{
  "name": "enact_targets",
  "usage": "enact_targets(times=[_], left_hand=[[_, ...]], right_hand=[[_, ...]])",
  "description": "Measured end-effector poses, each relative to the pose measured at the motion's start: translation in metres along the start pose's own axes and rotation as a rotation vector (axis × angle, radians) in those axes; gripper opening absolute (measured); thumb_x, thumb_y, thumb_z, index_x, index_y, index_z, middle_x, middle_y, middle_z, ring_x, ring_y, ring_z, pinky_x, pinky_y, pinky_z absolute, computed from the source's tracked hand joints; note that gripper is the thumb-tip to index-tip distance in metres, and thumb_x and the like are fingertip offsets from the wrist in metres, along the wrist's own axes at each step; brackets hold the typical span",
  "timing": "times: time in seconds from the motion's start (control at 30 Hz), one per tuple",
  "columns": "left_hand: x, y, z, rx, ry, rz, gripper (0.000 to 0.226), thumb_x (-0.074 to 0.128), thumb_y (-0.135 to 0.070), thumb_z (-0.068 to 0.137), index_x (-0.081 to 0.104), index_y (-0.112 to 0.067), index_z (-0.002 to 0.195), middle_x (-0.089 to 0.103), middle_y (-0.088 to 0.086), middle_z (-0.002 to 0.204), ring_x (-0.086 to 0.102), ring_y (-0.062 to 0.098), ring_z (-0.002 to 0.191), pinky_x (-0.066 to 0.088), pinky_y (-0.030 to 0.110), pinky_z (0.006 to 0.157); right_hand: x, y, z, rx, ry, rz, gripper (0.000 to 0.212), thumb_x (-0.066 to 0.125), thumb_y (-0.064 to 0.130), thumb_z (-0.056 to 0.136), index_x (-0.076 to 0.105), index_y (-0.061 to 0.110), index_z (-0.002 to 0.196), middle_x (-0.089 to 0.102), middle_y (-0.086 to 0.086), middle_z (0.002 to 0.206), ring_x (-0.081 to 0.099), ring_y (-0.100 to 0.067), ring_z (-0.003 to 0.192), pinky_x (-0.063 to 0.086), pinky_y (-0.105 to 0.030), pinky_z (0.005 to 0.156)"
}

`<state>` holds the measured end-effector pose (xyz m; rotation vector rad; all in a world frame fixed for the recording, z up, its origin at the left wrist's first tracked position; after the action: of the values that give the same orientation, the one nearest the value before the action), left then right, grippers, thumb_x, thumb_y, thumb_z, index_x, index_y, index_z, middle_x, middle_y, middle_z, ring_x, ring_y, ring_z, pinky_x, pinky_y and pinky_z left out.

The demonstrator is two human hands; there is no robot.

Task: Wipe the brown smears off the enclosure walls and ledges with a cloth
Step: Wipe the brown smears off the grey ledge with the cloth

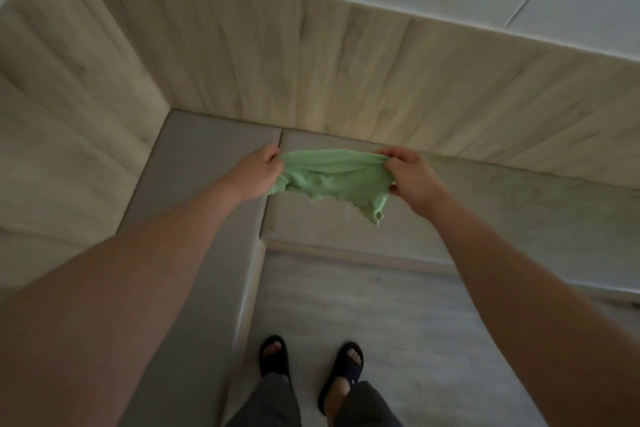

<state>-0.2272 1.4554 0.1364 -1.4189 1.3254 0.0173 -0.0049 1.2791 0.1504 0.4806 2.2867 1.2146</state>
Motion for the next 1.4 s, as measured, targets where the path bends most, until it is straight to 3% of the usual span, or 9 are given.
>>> enact_targets(times=[0.23, 0.4, 0.5, 0.6, 0.7, 0.8, 1.03, 1.3, 1.4], left_hand=[[0.129, 0.147, 0.051, -0.192, 0.043, 0.035, 0.029, 0.053, -0.006, 0.094, 0.062, -0.009, 0.121, 0.069, 0.017, 0.114, 0.063, 0.031, 0.097, 0.039, 0.028, 0.076], [0.196, 0.241, 0.106, -0.255, -0.163, 0.163, 0.029, 0.057, -0.01, 0.089, 0.062, -0.004, 0.117, 0.065, 0.022, 0.116, 0.061, 0.041, 0.107, 0.045, 0.039, 0.091], [0.239, 0.272, 0.126, -0.202, -0.257, 0.348, 0.041, 0.046, -0.025, 0.078, 0.059, 0.003, 0.105, 0.058, 0.028, 0.109, 0.054, 0.048, 0.103, 0.041, 0.051, 0.093], [0.307, 0.284, 0.133, -0.126, -0.157, 0.335, 0.06, 0.036, -0.039, 0.084, 0.059, 0.007, 0.115, 0.057, 0.03, 0.119, 0.052, 0.048, 0.112, 0.034, 0.05, 0.102], [0.357, 0.293, 0.128, -0.11, -0.072, 0.362, 0.085, 0.029, -0.053, 0.094, 0.033, 0.009, 0.152, 0.028, 0.032, 0.159, 0.024, 0.047, 0.149, 0.016, 0.051, 0.125], [0.366, 0.302, 0.139, -0.068, -0.091, 0.464, 0.094, 0.004, -0.061, 0.093, 0.002, 0.001, 0.162, -0.004, 0.019, 0.171, -0.009, 0.032, 0.159, -0.005, 0.046, 0.129], [0.348, 0.301, 0.196, -0.08, -0.244, 0.502, 0.095, 0.003, -0.066, 0.09, -0.002, -0.006, 0.164, -0.007, 0.013, 0.172, -0.011, 0.026, 0.159, -0.006, 0.043, 0.129], [0.323, 0.306, 0.228, -0.057, -0.237, 0.517, 0.081, 0.024, -0.058, 0.105, -0.003, -0.011, 0.164, -0.01, 0.01, 0.173, -0.012, 0.025, 0.159, -0.008, 0.04, 0.128], [0.339, 0.311, 0.196, -0.032, -0.315, 0.53, 0.087, 0.011, -0.064, 0.099, 0.0, -0.009, 0.164, -0.007, 0.012, 0.173, -0.01, 0.026, 0.159, -0.006, 0.042, 0.129]], right_hand=[[0.062, -0.204, 0.086, 0.156, -0.03, -0.028, 0.038, 0.047, 0.005, 0.088, 0.077, 0.028, 0.084, 0.074, 0.002, 0.078, 0.069, -0.024, 0.079, 0.059, -0.064, 0.085], [0.099, -0.306, 0.169, 0.05, -0.038, -0.265, 0.031, 0.054, 0.013, 0.09, 0.07, 0.028, 0.113, 0.07, -0.008, 0.115, 0.067, -0.028, 0.102, 0.056, -0.045, 0.095], [0.125, -0.331, 0.197, -0.28, -0.124, -0.666, 0.037, 0.06, 0.008, 0.091, 0.068, 0.013, 0.127, 0.055, -0.018, 0.128, 0.051, -0.039, 0.118, 0.043, -0.045, 0.106], [0.17, -0.359, 0.206, -0.576, 0.008, -0.818, 0.035, 0.057, 0.021, 0.092, 0.068, 0.015, 0.124, 0.056, -0.014, 0.125, 0.052, -0.038, 0.114, 0.049, -0.048, 0.1], [0.191, -0.388, 0.212, -0.658, 0.099, -0.957, 0.046, 0.05, 0.039, 0.094, 0.064, 0.021, 0.134, 0.056, -0.012, 0.134, 0.053, -0.038, 0.121, 0.049, -0.051, 0.104], [0.196, -0.4, 0.212, -0.745, 0.087, -1.074, 0.054, 0.046, 0.045, 0.102, 0.054, 0.019, 0.149, 0.051, -0.013, 0.148, 0.044, -0.036, 0.14, 0.033, -0.053, 0.121], [0.214, -0.383, 0.265, -0.733, 0.037, -1.23, 0.061, 0.024, 0.047, 0.109, 0.032, 0.019, 0.162, 0.034, -0.008, 0.165, 0.016, -0.034, 0.158, 0.008, -0.053, 0.129], [0.229, -0.371, 0.273, -0.904, 0.08, -1.138, 0.064, 0.03, 0.044, 0.106, 0.046, 0.003, 0.152, 0.045, -0.017, 0.157, 0.039, -0.038, 0.147, 0.027, -0.048, 0.124], [0.223, -0.392, 0.254, -0.911, 0.188, -1.175, 0.072, 0.019, 0.054, 0.105, 0.03, 0.01, 0.162, 0.026, -0.014, 0.168, 0.019, -0.032, 0.157, 0.012, -0.044, 0.129]])
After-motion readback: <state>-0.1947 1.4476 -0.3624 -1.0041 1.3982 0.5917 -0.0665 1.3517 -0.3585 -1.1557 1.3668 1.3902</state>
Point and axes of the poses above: each hand's wrist, its own z-axis towards the middle knuckle, its own x-axis out of the palm, y = z × x, the point moved 6 cm from there along z, towards the middle knuckle
